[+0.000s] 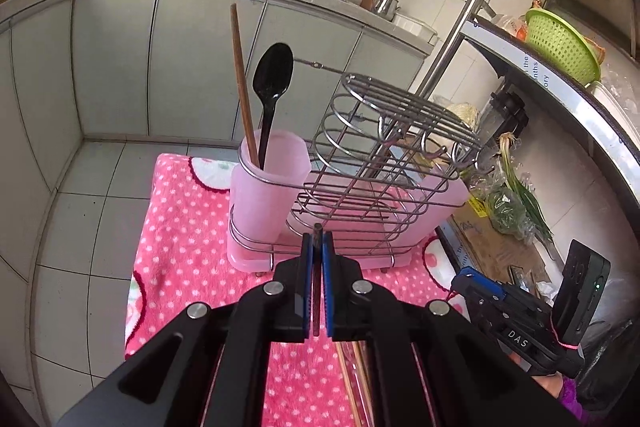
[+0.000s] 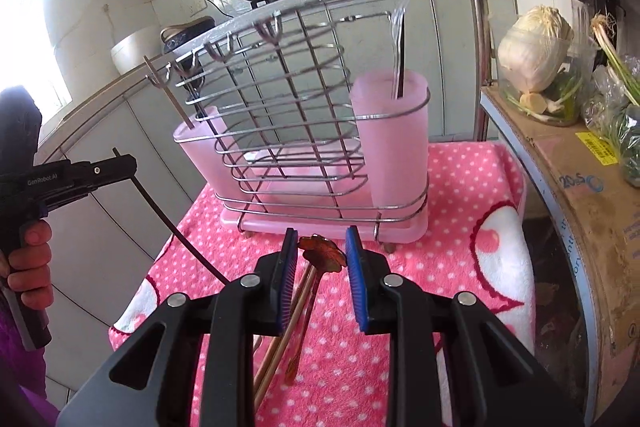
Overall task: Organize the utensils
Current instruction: 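Drop the dark chopstick into the cup with the left tool while the right tool lifts the spoon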
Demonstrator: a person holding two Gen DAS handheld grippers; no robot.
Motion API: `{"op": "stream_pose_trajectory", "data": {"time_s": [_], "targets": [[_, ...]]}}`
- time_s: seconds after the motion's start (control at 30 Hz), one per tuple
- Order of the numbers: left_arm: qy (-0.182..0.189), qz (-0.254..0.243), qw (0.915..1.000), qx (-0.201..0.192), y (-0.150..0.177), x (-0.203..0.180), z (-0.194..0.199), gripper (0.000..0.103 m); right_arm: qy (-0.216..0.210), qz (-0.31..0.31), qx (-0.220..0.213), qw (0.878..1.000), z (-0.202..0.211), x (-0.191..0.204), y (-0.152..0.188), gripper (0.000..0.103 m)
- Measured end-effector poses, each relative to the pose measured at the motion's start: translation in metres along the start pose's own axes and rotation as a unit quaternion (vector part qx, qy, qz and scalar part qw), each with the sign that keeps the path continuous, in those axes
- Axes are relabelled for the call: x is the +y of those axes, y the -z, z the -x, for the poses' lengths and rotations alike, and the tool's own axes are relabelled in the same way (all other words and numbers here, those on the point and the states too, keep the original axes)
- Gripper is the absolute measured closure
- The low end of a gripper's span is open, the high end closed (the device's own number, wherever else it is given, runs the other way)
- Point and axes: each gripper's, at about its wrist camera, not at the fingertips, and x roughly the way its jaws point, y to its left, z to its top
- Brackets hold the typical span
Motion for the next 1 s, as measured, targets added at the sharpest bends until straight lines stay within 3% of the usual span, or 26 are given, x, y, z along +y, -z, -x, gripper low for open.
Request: {"op": "stream_pose_trajectory", "data": {"time_s": [0.13,0.17,0.37,0.63,1.0], "targets": [[-0.001,-0.022,0.9994,-0.026,-0.009,-0.009,0.021,0.099,0.001,0.007,-0.019,1.0,0.017,0.004,-0.015,0.082],[0.0,-0.025,0.9992,-0.033,-0.011,-0.011,0.026,0.099,-0.002,0.006,-0.02,1.0,0.02,0.004,-0.019,0.092],[0.0,-0.031,0.9979,-0.058,-0.022,-0.014,0.046,0.099,-0.006,-0.004,-0.021,1.0,0.024,0.0,-0.031,0.095],[-0.001,-0.015,0.9987,-0.049,-0.022,-0.005,0.045,0.099,-0.012,-0.013,-0.016,1.0,0.027,-0.005,-0.033,0.099],[0.002,-0.018,0.9975,-0.068,-0.052,-0.009,0.063,0.099,0.067,0.061,-0.085,0.992,0.09,0.01,-0.104,0.099]]}}
